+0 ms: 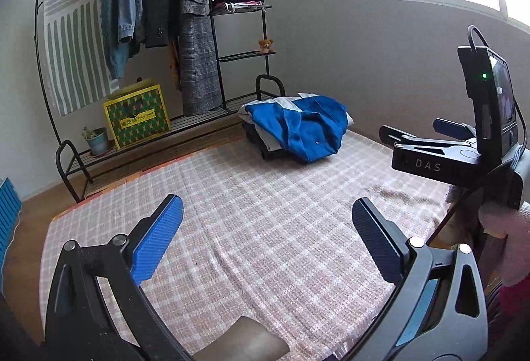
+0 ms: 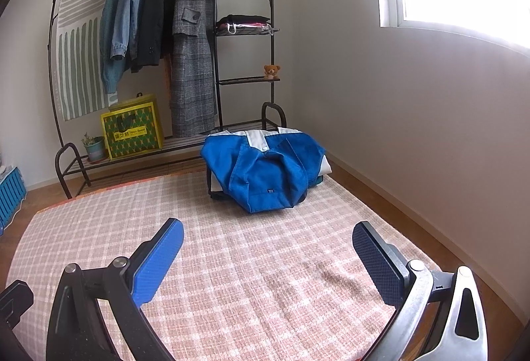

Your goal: Fold large clothes

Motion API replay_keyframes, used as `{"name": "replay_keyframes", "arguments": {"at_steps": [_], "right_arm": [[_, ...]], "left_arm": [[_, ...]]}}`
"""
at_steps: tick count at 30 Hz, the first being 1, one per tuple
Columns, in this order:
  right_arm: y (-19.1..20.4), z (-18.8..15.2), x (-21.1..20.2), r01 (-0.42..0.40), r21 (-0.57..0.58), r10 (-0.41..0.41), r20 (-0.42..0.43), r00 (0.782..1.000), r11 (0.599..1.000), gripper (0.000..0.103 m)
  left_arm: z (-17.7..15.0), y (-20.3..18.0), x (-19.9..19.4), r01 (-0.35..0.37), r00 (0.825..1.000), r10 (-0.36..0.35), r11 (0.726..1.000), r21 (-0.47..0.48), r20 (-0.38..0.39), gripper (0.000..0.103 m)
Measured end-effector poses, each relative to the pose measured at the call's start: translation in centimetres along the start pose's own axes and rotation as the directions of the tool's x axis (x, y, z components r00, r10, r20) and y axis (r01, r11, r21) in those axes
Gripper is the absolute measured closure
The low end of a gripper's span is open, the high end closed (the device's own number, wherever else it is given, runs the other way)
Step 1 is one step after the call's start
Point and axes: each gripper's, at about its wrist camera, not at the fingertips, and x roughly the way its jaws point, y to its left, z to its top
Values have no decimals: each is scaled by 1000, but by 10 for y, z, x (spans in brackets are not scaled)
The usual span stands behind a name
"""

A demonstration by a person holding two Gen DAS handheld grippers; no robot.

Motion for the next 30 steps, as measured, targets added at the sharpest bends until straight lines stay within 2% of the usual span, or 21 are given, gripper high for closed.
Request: {"name": "replay_keyframes", "arguments": {"at_steps": [30], "right_arm": [[1, -2, 2, 10, -13, -10, -4, 1000, 1000, 0]], "left_arm": [[4, -4, -8, -20, 1000, 20, 1000, -16, 7, 0]]}}
